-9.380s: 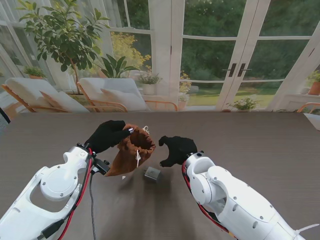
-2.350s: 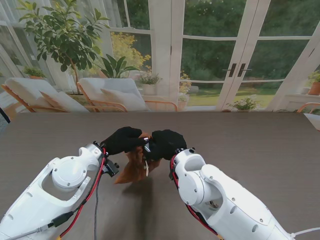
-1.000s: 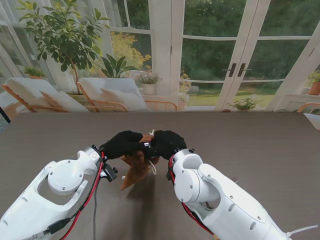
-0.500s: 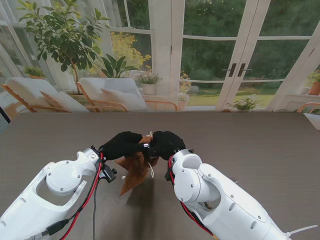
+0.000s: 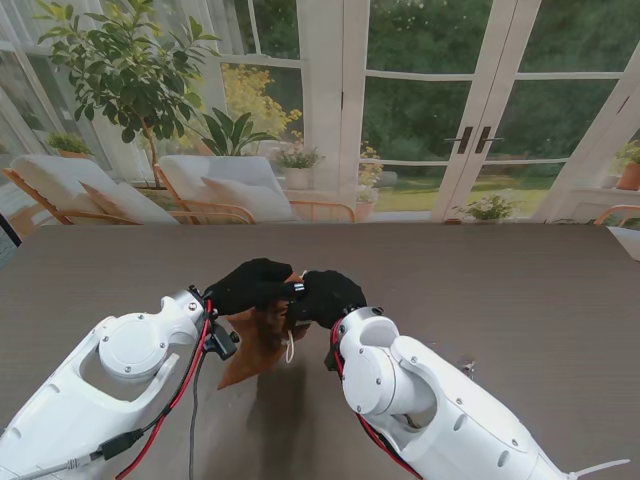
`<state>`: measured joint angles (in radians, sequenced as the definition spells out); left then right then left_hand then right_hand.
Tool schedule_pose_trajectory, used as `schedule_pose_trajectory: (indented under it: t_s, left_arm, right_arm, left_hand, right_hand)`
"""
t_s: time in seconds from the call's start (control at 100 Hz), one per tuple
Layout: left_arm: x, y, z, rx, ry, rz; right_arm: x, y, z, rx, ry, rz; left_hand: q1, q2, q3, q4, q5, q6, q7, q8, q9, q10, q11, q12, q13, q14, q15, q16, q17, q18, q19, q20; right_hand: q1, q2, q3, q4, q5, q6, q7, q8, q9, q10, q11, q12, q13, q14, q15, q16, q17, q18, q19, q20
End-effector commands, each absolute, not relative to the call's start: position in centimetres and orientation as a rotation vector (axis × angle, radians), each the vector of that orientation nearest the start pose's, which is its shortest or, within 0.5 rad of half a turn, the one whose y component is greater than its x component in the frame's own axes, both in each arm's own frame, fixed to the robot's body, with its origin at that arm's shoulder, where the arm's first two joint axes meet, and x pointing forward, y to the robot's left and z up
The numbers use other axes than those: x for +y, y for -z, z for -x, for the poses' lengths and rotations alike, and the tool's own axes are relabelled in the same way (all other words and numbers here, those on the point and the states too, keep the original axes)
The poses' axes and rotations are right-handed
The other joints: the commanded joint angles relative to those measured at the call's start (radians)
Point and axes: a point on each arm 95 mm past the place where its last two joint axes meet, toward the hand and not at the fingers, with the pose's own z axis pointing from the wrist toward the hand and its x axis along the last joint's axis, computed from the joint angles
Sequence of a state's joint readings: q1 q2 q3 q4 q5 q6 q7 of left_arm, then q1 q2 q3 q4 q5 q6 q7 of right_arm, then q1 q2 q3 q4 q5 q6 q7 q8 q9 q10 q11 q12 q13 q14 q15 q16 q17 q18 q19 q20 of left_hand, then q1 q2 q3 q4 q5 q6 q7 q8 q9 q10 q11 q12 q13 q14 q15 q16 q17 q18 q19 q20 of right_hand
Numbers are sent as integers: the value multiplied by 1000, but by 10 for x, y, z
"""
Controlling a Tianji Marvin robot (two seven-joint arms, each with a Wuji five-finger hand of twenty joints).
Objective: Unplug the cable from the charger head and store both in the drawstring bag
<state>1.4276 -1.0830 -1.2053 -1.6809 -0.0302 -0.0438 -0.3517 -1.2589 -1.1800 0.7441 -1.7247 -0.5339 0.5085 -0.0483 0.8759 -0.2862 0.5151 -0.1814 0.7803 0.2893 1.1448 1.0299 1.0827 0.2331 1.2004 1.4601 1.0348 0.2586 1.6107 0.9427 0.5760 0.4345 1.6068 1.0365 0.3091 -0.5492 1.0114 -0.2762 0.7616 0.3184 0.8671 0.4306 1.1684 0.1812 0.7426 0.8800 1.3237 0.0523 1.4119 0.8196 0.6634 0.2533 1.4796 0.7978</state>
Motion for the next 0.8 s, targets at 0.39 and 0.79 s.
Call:
schedule_pose_trajectory:
  t_s: [0.39, 0.79]
  left_arm:
    - [-42, 262, -413, 1367, 2256, 2036]
    - [-38, 265, -412, 1309, 2262, 2048]
  right_arm:
    - [165, 255, -398, -1711, 2270, 2178]
    - [159, 254, -398, -1637, 2177, 2127]
  left_hand:
    - [62, 23, 13, -6, -31, 42, 31, 14, -12, -25, -3, 32, -29, -21, 11, 24, -23, -11, -17, 28]
    - [64, 24, 11, -5, -29, 44, 31, 12, -12, -23, -4, 32, -30, -19, 9, 29, -23, -11, -19, 33]
  right_hand:
    - [115, 102, 91, 95, 47, -96, -34, 20, 73, -51, 40, -6, -7, -66, 40, 12, 218, 33, 64, 32]
    - [3, 20, 128, 168, -63, -59, -99, 69, -84, -11, -17, -42, -11, -24, -78, -39, 109, 24, 16, 53]
